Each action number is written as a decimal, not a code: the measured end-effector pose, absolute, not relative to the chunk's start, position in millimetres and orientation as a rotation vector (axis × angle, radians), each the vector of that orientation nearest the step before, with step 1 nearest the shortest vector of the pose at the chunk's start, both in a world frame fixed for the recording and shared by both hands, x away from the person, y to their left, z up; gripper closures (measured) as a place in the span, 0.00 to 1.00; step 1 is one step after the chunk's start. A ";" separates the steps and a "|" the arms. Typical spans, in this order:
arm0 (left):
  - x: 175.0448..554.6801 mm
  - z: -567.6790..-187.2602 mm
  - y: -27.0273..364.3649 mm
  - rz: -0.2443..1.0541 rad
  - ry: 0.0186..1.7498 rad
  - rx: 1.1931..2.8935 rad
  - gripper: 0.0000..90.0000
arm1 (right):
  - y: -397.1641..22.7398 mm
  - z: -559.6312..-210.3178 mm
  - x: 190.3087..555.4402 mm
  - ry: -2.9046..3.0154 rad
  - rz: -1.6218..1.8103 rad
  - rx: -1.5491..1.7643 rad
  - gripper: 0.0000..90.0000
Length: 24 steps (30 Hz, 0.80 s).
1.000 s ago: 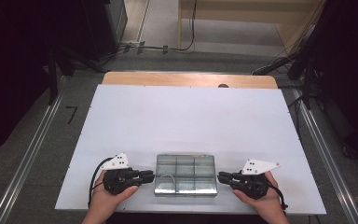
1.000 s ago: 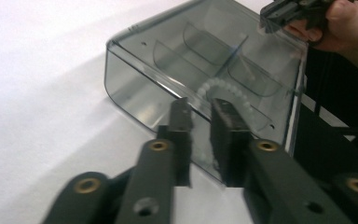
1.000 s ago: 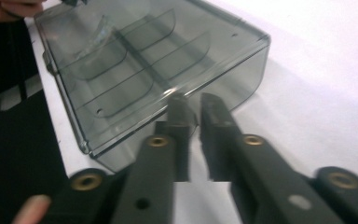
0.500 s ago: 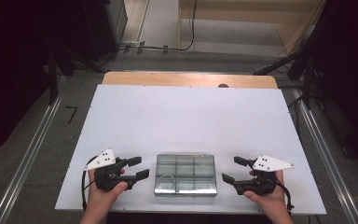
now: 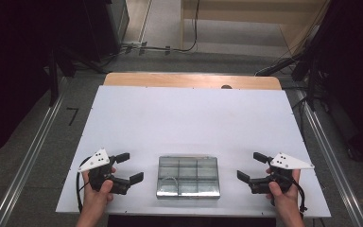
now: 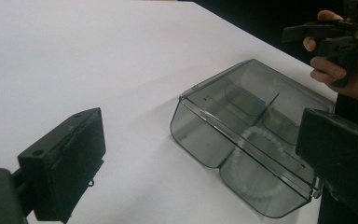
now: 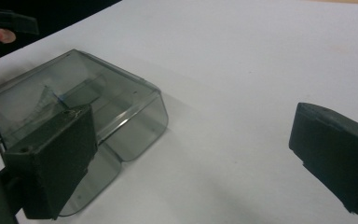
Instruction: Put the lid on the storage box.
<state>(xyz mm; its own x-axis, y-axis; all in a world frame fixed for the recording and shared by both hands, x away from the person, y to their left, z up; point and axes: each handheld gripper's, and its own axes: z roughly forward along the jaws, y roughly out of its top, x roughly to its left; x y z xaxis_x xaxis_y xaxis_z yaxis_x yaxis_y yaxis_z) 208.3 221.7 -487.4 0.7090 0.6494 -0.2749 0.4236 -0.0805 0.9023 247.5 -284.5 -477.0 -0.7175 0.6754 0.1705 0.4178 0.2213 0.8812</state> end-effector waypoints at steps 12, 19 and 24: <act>210.3 -489.3 235.7 0.249 0.877 1.688 0.00 | -310.7 -477.7 252.4 2.163 1.501 1.083 0.00; 212.2 -492.9 245.0 0.261 0.892 1.673 0.00 | -326.9 -480.1 256.0 2.118 1.502 1.132 0.00; 214.7 -496.8 251.9 0.248 0.910 1.664 0.00 | -338.8 -481.5 258.2 2.087 1.502 1.167 0.00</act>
